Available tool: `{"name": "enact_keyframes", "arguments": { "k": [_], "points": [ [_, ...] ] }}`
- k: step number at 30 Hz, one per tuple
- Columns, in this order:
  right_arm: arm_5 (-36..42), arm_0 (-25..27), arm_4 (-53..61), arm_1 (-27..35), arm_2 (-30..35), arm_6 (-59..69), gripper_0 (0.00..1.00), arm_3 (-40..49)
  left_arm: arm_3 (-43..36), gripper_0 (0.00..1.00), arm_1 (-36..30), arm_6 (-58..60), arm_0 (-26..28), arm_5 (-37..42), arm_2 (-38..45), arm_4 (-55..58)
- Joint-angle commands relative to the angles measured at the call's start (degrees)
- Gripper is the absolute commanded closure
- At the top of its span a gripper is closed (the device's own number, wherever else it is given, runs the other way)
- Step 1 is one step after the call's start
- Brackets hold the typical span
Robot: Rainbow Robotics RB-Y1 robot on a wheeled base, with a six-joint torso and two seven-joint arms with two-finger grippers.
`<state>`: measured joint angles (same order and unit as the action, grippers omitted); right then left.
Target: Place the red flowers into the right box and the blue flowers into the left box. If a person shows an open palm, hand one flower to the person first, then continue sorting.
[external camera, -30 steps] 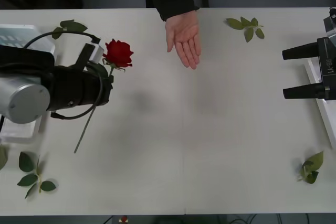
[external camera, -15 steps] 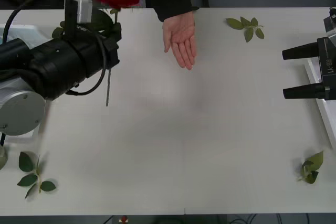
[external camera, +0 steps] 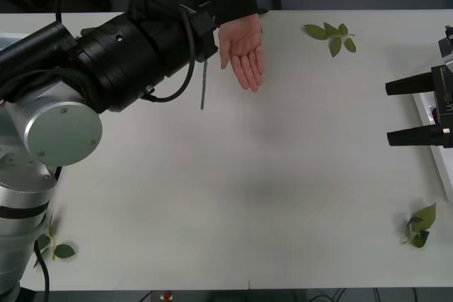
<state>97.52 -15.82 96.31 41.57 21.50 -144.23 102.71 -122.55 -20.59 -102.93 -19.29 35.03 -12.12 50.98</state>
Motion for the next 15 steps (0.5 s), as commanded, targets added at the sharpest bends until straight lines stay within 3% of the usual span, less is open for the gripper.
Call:
{"name": "enact_keyframes", "arguments": {
  "k": [1,8,15],
  "points": [
    [0.0,-0.7,2.7,0.9,0.2,5.9,0.0,0.7,-1.6,1.0,0.7,0.4,-0.8,2.8,-0.4,10.4],
    [0.0,-0.7,7.8,0.8,-2.0,14.8,0.0,0.7,-0.5,1.0,4.2,0.2,-1.1,2.8,-2.2,17.0],
    [-2.1,-0.7,13.3,-0.8,-5.4,25.3,0.0,0.7,8.4,1.0,10.4,-1.0,-4.9,2.8,-3.1,20.6]
  ]
}}
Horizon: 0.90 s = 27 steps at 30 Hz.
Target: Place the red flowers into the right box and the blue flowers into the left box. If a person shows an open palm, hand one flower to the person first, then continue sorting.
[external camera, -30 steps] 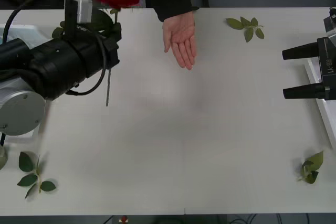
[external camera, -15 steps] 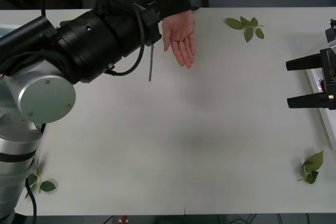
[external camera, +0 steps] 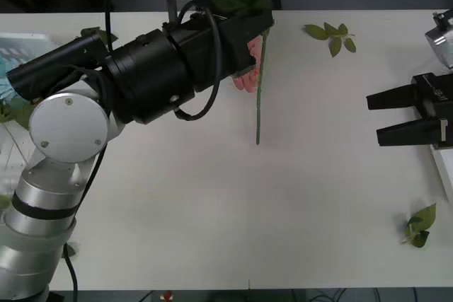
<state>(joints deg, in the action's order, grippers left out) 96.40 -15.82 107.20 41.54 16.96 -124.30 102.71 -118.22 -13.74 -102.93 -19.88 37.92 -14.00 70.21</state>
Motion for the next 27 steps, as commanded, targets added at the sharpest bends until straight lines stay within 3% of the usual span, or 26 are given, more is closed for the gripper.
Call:
{"name": "enact_keyframes", "arguments": {
  "k": [1,14,27],
  "points": [
    [-1.0,-0.7,2.6,-1.1,-1.1,6.3,0.0,0.7,4.7,1.0,4.0,-1.0,-4.6,-0.3,-1.2,1.4],
    [-2.8,-4.6,-3.8,-8.2,-2.5,12.8,0.0,0.7,8.2,1.0,5.9,-1.7,-5.7,-0.7,-0.8,1.3],
    [-15.5,-6.2,-7.2,-10.1,-12.7,13.6,0.0,0.7,8.2,1.0,5.5,-1.7,-5.6,-0.8,0.0,2.4]
  ]
}}
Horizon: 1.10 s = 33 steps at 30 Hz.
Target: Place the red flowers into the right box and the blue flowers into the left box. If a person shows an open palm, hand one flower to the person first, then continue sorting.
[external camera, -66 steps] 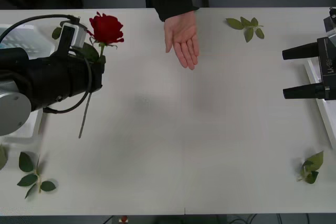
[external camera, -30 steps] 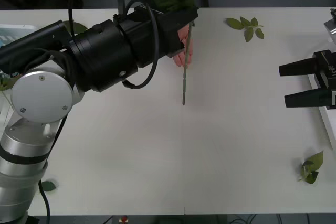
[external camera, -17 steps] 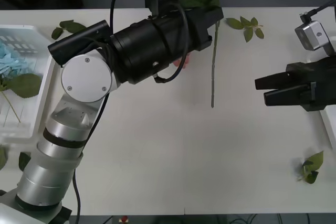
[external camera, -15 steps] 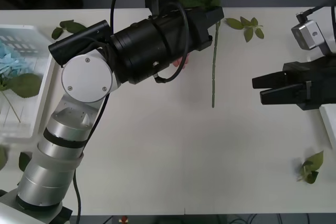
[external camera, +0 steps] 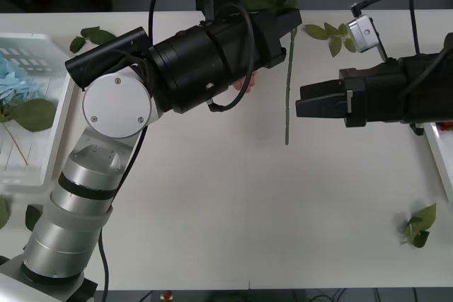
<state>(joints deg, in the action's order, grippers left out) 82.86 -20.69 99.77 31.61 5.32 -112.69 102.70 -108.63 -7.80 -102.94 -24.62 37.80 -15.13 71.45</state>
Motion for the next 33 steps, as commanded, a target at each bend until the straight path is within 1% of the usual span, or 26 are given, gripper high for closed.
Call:
{"name": "enact_keyframes", "arguments": {
  "k": [1,6,7,8,9,10,11,12,14,33],
  "points": [
    [-2.3,-1.4,0.2,-0.1,-1.4,2.1,0.0,0.7,-1.4,1.0,-0.5,-1.6,-0.9,-0.7,1.2,1.3],
    [-3.6,-1.7,0.2,-0.2,-2.8,2.5,0.0,0.7,-1.4,1.0,-0.8,-1.6,-0.9,-0.6,1.4,2.0],
    [-3.7,-1.8,0.2,-0.2,-3.0,2.7,0.03,0.7,-1.4,1.0,-0.8,-1.6,-0.8,-0.6,1.5,2.3],
    [-3.7,-2.0,0.2,-0.2,-3.1,2.7,0.15,0.7,-1.4,1.0,-0.9,-1.6,-0.8,-0.6,1.5,2.3],
    [-3.7,-2.0,0.2,-0.2,-3.2,2.7,0.31,0.7,-1.4,1.0,-0.9,-1.6,-0.8,-0.7,1.6,2.4],
    [-3.7,-2.1,0.2,-0.2,-3.3,2.7,0.55,0.7,-1.4,1.0,-1.0,-1.6,-0.9,-0.6,1.6,2.4],
    [-3.7,-2.2,0.2,-0.2,-3.4,2.8,0.84,0.7,-1.4,1.0,-1.1,-1.6,-0.8,-0.7,1.6,2.6],
    [-3.7,-2.2,0.2,-0.2,-3.5,2.9,0.93,0.7,-1.4,1.0,-1.2,-1.6,-0.8,-0.7,1.7,2.6],
    [-3.8,-2.2,0.2,-0.2,-3.7,3.0,1.0,0.7,-1.4,1.0,-1.3,-1.6,-0.8,-0.7,1.8,3.0],
    [-4.4,-2.6,1.3,-0.2,-4.0,3.4,1.0,0.7,-1.4,1.0,-1.5,-1.8,-0.5,-1.1,1.8,4.0]
  ]
}}
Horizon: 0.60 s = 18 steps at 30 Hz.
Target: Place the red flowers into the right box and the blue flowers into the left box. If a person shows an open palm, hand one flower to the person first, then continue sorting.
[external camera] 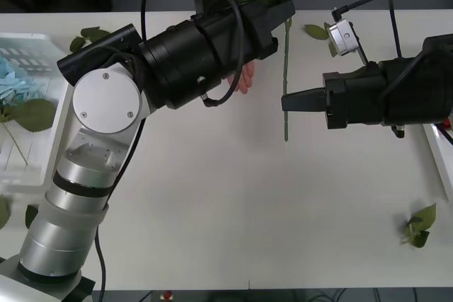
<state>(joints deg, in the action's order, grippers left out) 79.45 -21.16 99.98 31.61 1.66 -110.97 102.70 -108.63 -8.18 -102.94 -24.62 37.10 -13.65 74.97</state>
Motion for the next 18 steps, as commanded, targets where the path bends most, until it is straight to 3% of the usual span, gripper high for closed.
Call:
{"name": "enact_keyframes", "arguments": {
  "k": [1,17,18],
  "points": [
    [-1.0,-2.1,1.2,-0.2,-0.4,1.7,1.0,0.7,-1.4,1.0,-1.1,-1.9,-0.5,-0.4,0.3,0.5],
    [-1.1,-2.1,2.3,-0.2,-0.3,1.4,1.0,0.7,-1.7,0.97,-1.1,-3.8,0.0,-0.9,0.2,3.1],
    [-1.1,-2.1,2.4,-0.2,-0.3,1.3,1.0,0.7,-1.7,0.39,-1.1,-3.9,0.1,-1.2,0.2,3.1]
  ]
}}
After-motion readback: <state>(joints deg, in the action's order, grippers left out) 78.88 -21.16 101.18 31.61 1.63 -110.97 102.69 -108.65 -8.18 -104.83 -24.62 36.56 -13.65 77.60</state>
